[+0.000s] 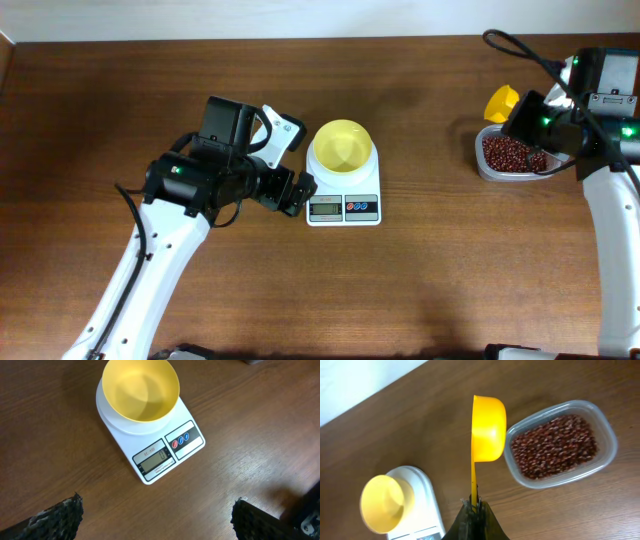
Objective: Scoop item into bowl and weigh 50g on scale
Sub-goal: 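Lower the yellow scoop into the red beans with the right gripper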
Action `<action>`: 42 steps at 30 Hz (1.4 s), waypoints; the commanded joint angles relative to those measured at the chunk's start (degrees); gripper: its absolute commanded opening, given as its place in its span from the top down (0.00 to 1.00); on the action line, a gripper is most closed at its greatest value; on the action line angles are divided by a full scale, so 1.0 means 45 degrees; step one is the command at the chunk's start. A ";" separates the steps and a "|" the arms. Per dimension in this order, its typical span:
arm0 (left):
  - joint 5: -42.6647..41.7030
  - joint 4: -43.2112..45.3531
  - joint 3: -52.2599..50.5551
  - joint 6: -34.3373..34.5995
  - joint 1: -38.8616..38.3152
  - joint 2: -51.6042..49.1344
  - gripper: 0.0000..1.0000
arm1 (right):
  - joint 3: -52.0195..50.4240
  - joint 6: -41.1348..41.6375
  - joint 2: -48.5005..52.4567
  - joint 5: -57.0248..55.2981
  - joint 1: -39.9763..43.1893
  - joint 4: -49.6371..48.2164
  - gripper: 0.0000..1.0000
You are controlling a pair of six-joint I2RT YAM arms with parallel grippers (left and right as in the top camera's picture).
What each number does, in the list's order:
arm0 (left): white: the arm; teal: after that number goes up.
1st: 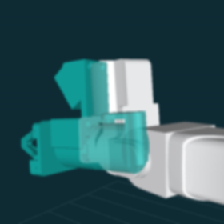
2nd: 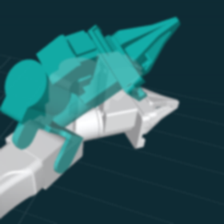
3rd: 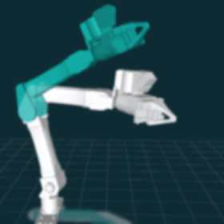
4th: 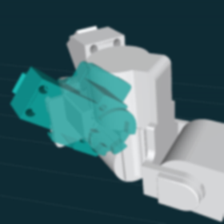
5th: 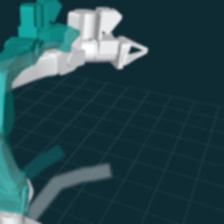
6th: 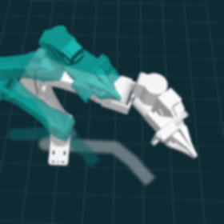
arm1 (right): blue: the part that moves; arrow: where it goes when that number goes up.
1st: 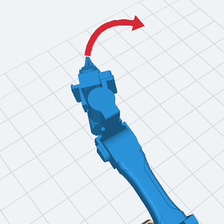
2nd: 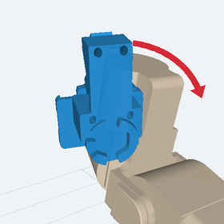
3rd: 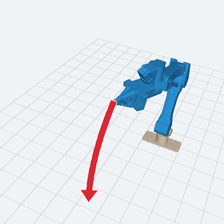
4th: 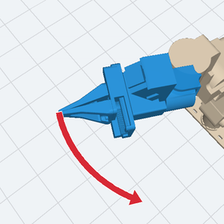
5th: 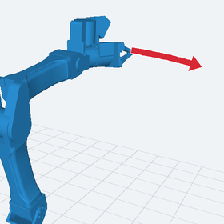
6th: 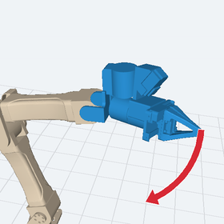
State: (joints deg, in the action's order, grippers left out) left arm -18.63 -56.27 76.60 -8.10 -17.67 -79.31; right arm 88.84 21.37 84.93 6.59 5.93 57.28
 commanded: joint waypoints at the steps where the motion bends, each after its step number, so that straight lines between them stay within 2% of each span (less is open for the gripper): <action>1: -0.0097 0.0015 -0.0136 -0.0262 -0.0015 -0.0102 0.01 | 0.0131 -0.2074 -0.0121 -0.0675 0.0214 -0.0010 0.96; 2: -0.0097 0.0015 -0.0136 -0.0262 -0.0015 -0.0102 0.01 | 0.0131 -0.3279 -0.0121 -0.0680 0.0209 0.0039 0.96; 3: -0.0097 0.0015 -0.0136 -0.0262 -0.0015 -0.0102 0.01 | 0.0131 -0.3730 -0.0121 -0.0738 0.0214 0.0058 0.96; 7: -0.0097 0.0015 -0.0136 -0.0262 -0.0015 -0.0102 0.01 | 0.0126 -0.4056 0.0296 -0.4342 0.0209 0.0199 0.96; 11: -0.0097 0.0010 -0.0136 -0.0262 -0.0015 -0.0102 0.01 | 0.0126 -0.5139 0.1156 -0.4590 0.0214 0.1336 0.96; 22: -0.0097 0.0015 -0.0136 -0.0262 -0.0015 -0.0102 0.01 | 0.0092 -0.5697 0.3215 -0.4964 0.0884 0.1180 0.96; 30: -0.0097 0.0015 -0.0136 -0.0262 -0.0015 -0.0102 0.01 | 0.0044 -0.5702 0.4517 -0.2448 0.1117 0.0942 0.96; 37: -0.0097 0.0015 -0.0136 -0.0262 -0.0015 -0.0102 0.01 | 0.0029 -0.5707 0.4551 -0.1141 0.1146 0.0918 0.96; 42: -0.0097 0.0015 -0.0136 -0.0262 -0.0015 -0.0102 0.01 | 0.0005 -0.5702 0.4551 0.2249 0.3157 0.0947 0.96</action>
State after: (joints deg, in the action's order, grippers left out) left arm -18.63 -56.27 76.60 -8.12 -17.67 -79.31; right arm 88.95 -4.49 104.33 7.33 16.58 61.30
